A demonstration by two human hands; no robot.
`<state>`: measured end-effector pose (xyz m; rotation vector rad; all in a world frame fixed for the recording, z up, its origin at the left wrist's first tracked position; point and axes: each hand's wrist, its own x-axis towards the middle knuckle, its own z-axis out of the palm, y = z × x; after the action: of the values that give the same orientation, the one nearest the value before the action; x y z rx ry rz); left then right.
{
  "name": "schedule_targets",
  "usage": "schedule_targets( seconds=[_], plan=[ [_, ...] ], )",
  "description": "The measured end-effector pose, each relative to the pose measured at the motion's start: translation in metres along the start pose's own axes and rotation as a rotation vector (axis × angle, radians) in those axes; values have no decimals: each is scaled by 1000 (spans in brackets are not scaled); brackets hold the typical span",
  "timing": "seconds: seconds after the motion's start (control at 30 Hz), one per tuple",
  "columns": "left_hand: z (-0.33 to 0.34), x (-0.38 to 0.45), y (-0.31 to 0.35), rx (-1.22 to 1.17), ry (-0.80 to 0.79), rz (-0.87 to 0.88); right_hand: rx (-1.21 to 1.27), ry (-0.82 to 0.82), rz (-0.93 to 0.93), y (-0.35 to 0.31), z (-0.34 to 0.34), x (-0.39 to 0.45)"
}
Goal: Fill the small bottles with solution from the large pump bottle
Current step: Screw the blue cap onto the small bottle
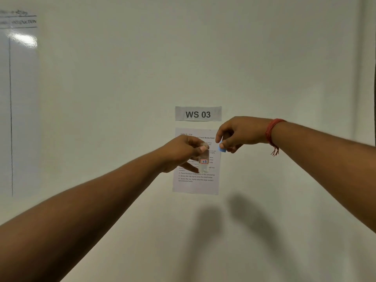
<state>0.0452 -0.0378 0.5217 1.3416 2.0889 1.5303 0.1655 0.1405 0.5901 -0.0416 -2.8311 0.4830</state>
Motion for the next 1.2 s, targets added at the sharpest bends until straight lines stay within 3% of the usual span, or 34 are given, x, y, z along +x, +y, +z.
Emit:
schedule_targets(
  seconds=[0.33, 1.2],
  plan=[
    [16, -3, -20, -73, -55, -41, -23, 84, -103, -11, 8, 6],
    [26, 8, -44, -47, -18, 10, -151, 27, -167, 0, 42, 20]
  ],
)
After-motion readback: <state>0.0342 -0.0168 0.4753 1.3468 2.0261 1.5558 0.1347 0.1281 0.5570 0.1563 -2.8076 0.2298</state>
